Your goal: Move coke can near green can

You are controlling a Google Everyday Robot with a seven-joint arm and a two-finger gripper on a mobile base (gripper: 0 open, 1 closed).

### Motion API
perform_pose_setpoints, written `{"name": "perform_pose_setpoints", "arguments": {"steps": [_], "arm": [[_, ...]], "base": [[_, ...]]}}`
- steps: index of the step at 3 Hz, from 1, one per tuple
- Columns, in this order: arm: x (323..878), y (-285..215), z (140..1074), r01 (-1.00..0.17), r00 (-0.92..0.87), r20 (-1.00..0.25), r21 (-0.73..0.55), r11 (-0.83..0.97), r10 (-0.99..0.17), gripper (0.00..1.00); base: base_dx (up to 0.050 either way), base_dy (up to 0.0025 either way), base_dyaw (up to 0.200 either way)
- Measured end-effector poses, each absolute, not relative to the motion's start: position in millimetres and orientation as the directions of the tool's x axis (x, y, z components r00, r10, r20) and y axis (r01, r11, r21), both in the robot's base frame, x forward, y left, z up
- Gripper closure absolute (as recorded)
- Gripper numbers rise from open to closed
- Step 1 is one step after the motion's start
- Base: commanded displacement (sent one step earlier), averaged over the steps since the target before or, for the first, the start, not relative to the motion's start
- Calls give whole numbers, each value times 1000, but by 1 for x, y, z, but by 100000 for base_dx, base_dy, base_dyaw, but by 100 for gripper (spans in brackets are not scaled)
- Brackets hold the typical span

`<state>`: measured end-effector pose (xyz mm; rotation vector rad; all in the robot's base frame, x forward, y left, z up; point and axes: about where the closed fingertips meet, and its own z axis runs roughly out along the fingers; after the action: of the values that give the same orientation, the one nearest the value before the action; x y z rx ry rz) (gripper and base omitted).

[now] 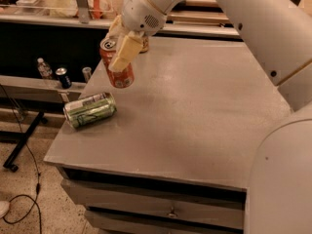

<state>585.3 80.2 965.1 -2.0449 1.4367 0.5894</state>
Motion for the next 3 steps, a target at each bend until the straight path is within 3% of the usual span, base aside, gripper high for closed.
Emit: {"name": "perform_pose_setpoints", "arguments": {"steps": [3], "arm": [[605,94,947,-948,313,-641,-170,-267,-701,100]], "base": [[0,0,0]]}}
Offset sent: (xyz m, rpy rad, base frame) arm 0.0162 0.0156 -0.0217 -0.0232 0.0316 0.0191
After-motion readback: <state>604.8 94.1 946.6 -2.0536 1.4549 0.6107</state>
